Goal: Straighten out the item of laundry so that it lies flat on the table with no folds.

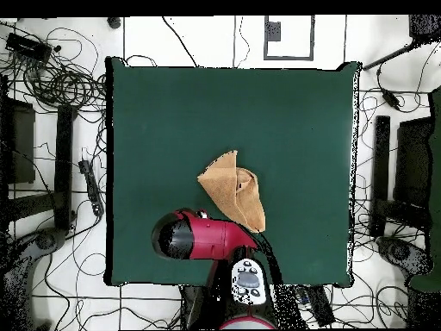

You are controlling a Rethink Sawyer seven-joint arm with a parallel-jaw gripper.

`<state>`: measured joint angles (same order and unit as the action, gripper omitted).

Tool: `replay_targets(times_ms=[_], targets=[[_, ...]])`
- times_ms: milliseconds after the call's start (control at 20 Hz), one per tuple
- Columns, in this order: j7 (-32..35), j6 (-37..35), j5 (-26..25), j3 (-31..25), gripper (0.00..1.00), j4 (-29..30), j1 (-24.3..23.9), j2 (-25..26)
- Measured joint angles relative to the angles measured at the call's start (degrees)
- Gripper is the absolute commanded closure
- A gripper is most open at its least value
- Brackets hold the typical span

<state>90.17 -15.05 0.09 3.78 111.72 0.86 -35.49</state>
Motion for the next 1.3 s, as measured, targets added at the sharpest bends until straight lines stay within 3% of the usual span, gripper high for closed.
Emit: replay_targets(times_ms=[650,1300], targets=[[0.0,-0.6,0.0,0.0,0.0,-0.8,0.0,0.0],[0.0,-6.8,0.0,0.0,0.0,-5.5,0.0,0.2]])
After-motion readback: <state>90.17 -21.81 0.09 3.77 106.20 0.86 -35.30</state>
